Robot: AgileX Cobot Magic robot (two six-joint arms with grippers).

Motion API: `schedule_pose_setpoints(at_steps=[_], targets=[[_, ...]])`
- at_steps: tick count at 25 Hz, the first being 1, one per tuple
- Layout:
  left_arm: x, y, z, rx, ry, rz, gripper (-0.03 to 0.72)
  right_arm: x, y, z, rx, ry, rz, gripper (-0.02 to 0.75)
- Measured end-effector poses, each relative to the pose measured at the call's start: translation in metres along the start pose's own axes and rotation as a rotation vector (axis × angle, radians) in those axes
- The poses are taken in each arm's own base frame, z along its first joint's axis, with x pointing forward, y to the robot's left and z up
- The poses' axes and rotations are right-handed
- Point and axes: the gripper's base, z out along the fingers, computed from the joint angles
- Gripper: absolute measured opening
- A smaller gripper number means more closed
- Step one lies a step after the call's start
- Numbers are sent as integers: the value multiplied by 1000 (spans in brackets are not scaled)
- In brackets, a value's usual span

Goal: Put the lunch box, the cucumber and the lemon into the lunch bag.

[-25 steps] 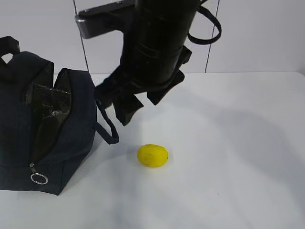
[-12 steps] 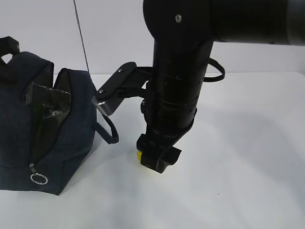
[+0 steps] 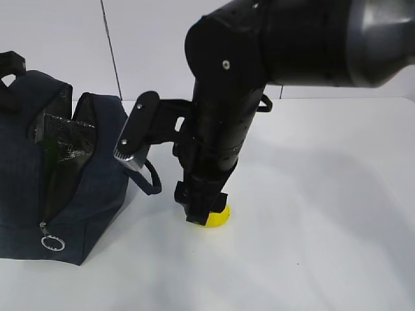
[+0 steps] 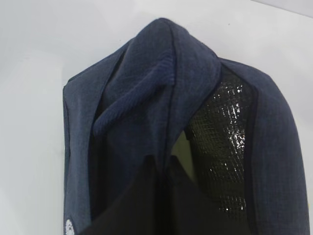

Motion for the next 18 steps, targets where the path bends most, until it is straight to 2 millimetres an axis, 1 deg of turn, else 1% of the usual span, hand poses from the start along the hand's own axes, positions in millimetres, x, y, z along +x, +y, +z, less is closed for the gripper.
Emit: schedule_pose_setpoints(at_steps=[4,6,8,12,14,18], targets=[[0,1,0,-8,-2,13,-7,5,-7,29,-69,20,12,545],[0,1,0,-9,-2,14,-7,8,-12,36,-92,6,26,545],[0,1,0,-10,-2,16,-7,14,-20,40,-99,0,40,545],[-1,1,0,-8,-8,16,-7,24,-33,42,-123,-40,62,545],[-1,1,0,-8,-8,16,-7,27,-36,44,-130,-44,51,545],[-1,1,0,-8,-10,16,-7,26,-36,57,-149,-45,-1,545]])
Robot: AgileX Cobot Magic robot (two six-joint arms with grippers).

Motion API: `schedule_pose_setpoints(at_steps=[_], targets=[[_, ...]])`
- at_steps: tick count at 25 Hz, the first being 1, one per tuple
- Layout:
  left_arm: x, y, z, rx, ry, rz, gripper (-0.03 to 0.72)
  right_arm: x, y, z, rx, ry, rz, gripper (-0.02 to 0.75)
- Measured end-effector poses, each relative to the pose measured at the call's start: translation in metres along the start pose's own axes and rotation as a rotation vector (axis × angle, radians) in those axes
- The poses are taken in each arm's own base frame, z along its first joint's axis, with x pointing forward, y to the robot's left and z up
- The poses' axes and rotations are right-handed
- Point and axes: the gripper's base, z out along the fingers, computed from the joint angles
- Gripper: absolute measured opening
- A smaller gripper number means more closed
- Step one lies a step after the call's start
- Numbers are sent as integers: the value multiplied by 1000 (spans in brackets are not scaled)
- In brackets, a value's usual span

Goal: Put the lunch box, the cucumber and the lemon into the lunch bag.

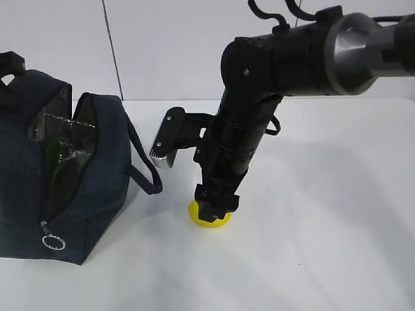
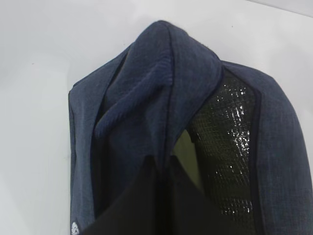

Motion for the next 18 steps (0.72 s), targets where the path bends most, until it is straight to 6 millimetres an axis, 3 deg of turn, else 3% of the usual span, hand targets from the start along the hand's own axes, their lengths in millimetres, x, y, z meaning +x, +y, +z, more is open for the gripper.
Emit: schedule_pose_setpoints(at_steps=[18], targets=[[-1,0,0,-2,-8,8,-7,1,-9,48,20,13,-104,545]])
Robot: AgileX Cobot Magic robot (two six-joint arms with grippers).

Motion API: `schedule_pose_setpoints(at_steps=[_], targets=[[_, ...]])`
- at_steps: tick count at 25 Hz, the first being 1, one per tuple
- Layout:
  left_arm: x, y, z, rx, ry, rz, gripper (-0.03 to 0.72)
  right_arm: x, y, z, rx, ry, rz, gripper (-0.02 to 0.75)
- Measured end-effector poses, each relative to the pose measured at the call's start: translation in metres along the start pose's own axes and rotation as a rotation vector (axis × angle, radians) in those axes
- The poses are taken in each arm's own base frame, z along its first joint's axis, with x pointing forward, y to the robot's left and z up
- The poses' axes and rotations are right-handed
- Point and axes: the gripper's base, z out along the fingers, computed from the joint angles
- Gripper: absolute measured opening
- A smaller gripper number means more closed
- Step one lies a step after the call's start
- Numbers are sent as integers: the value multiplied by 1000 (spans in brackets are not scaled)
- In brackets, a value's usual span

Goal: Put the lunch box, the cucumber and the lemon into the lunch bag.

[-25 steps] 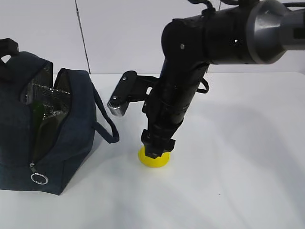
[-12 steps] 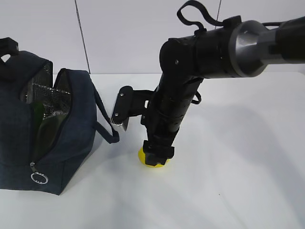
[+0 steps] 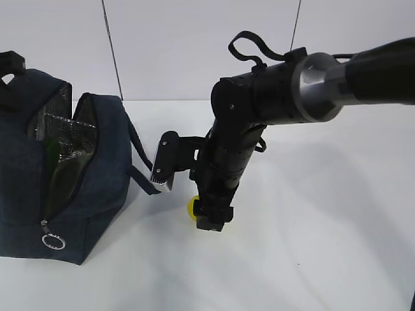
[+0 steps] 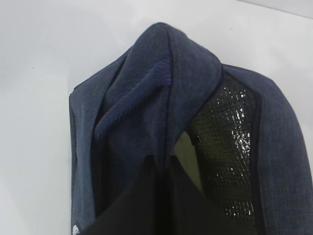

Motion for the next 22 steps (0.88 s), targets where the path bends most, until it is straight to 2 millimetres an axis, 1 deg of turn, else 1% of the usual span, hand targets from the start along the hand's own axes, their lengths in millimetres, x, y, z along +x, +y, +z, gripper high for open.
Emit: schedule_pose_setpoints(at_steps=[10,14,22], targets=[[-1,0,0,1,-6,4,-7,1,-5,5,34,-11,-1,545],[-1,0,0,0,-6,8,-7,3,-6,13,34,-3,-7,543],[-1,0,0,-4,-9,18,-7,3,-5,17,27,3,-8,448]])
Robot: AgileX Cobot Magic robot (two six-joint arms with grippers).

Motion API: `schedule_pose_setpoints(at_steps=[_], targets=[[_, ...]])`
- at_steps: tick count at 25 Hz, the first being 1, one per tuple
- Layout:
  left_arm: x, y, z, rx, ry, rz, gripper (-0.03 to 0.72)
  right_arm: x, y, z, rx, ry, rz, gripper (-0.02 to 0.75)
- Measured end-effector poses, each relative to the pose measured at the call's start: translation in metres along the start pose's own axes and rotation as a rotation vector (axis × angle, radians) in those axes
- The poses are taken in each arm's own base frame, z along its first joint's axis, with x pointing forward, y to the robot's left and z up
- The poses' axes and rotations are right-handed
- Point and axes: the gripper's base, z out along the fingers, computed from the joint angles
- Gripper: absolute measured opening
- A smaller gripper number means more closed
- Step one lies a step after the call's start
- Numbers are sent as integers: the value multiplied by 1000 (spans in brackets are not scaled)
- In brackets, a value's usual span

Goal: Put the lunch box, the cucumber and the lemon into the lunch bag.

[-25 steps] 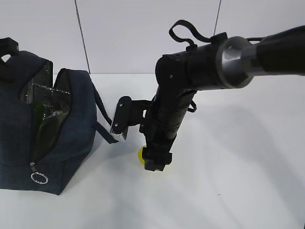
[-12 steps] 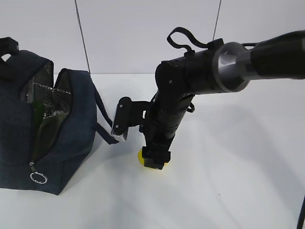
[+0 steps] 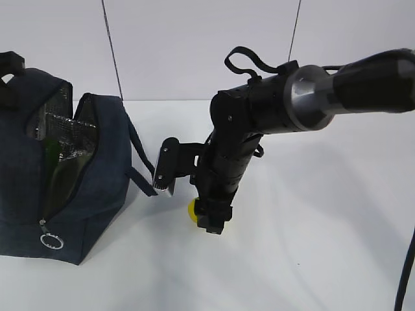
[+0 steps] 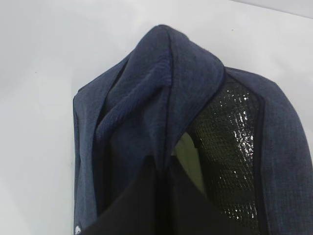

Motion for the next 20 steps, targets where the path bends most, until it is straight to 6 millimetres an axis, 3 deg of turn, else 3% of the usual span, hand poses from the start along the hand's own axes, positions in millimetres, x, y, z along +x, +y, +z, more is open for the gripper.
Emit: schedule_pose_setpoints(at_steps=[12,15,20], targets=[[0,0,0,-1,-2,3,-7,0,1,-6,-40,27,-3,419],[0,0,0,-1,-2,3,-7,-2,0,-22,-27,17,4,419],[0,0,0,-1,-4,3,-7,-7,-1,-74,49,-44,57,419]])
